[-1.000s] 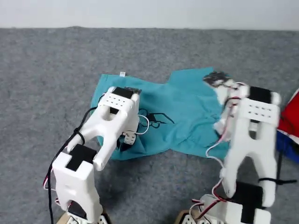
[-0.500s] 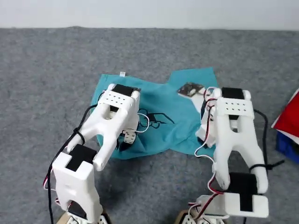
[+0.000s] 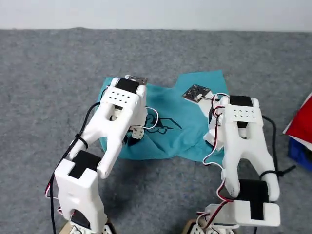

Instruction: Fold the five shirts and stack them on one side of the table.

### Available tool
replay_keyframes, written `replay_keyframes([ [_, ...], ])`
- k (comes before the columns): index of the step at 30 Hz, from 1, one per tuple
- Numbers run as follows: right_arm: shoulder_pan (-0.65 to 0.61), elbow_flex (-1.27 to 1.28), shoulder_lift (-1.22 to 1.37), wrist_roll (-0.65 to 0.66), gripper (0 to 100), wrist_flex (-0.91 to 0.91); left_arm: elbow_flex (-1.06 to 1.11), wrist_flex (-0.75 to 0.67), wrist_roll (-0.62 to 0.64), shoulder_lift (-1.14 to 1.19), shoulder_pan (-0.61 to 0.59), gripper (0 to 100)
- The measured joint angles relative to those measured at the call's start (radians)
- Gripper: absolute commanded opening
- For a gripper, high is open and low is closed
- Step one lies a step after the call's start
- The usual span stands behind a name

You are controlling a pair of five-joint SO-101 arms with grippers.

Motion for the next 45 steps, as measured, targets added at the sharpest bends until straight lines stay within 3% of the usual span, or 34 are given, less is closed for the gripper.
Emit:
replay_keyframes([
  [10,0.003,0.000,0.000,0.003,0.9,-0.006,0.000,0.000,0.000,0.000,-0.114,1],
  [17,0.104,0.000,-0.083,0.003,0.9,-0.006,-0.109,0.000,0.000,-0.012,-0.229,1],
  [22,0.109,0.000,-0.146,0.003,0.9,-0.066,-0.143,0.000,0.000,-0.032,-0.252,1],
  [33,0.098,0.000,-0.009,0.003,0.9,-0.333,-0.164,-0.292,0.000,0.026,-0.252,1],
  [42,0.081,0.000,0.060,0.003,1.7,-0.582,-0.520,-0.413,0.000,0.261,-0.252,2],
  [45,0.081,0.000,0.086,0.003,8.6,-0.652,-0.694,-0.413,0.000,0.391,-0.252,2],
])
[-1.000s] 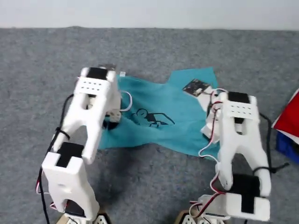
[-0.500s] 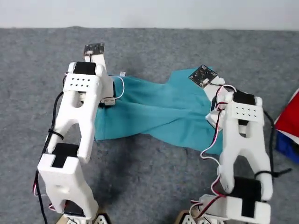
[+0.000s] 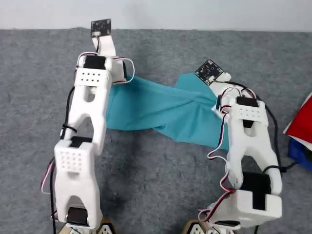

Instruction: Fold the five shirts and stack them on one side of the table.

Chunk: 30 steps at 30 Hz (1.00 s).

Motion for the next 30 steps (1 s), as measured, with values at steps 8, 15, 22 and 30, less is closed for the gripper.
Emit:
replay_keyframes([
  [8,0.003,0.002,0.052,-0.028,19.5,-0.075,-0.445,0.069,0.000,0.330,-0.014,24],
  [15,0.008,-0.052,0.051,-0.061,19.5,-0.028,-0.701,0.163,0.000,0.440,-0.049,24],
  [22,0.012,-0.282,0.009,-0.100,19.5,0.321,-0.838,0.267,0.000,0.440,-0.100,24],
  [30,0.003,-0.367,0.009,-0.100,19.8,0.799,-0.804,0.414,-0.034,0.348,-0.123,24],
])
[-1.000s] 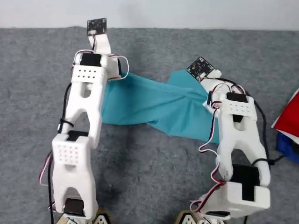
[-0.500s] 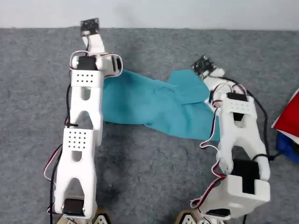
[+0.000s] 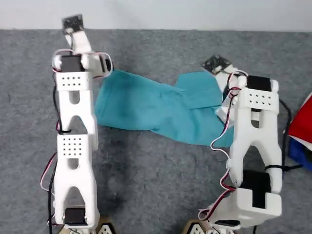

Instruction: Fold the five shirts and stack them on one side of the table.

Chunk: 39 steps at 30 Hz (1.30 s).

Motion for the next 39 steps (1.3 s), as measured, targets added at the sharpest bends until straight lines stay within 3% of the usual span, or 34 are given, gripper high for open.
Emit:
replay_keyframes([
  [4,-0.003,0.000,0.000,0.000,20.7,0.115,0.239,0.002,-0.055,-0.180,0.043,25],
  [11,-0.003,-0.002,0.000,0.012,25.4,0.227,0.934,0.002,-0.063,-0.588,0.157,38],
  [16,-0.002,-0.002,0.000,0.103,25.3,0.264,1.258,0.002,0.051,-0.674,0.126,39],
  [22,0.000,0.012,0.000,0.123,25.3,0.238,1.264,0.000,0.224,-0.629,0.046,39],
  [28,0.000,0.123,0.000,0.123,25.2,0.160,1.154,0.000,0.394,-0.460,0.044,39],
  [39,-0.014,0.129,0.000,0.123,25.2,0.127,1.048,0.000,0.509,-0.358,0.046,38],
])
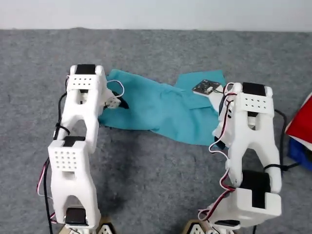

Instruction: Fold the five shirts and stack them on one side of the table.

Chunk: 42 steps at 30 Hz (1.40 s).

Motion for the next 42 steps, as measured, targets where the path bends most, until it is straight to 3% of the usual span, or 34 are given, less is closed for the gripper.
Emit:
replay_keyframes([
  [5,0.003,0.000,0.000,0.000,25.2,0.000,-0.005,0.000,0.000,0.061,0.002,27],
  [12,-0.034,0.000,0.000,0.060,25.2,0.000,-0.107,-0.029,0.000,0.127,0.009,1],
  [23,-0.015,0.000,0.000,0.204,25.5,0.052,-0.439,0.008,0.002,0.308,-0.031,1],
  [36,-0.032,0.034,0.143,0.256,25.1,-0.034,-0.463,0.006,0.000,0.316,-0.048,1],
  [39,-0.058,0.034,0.172,0.250,18.8,-0.092,-0.463,0.006,0.000,0.316,-0.048,1],
  [42,-0.084,0.032,0.193,0.227,3.7,-0.153,-0.463,0.006,0.000,0.316,-0.048,1],
])
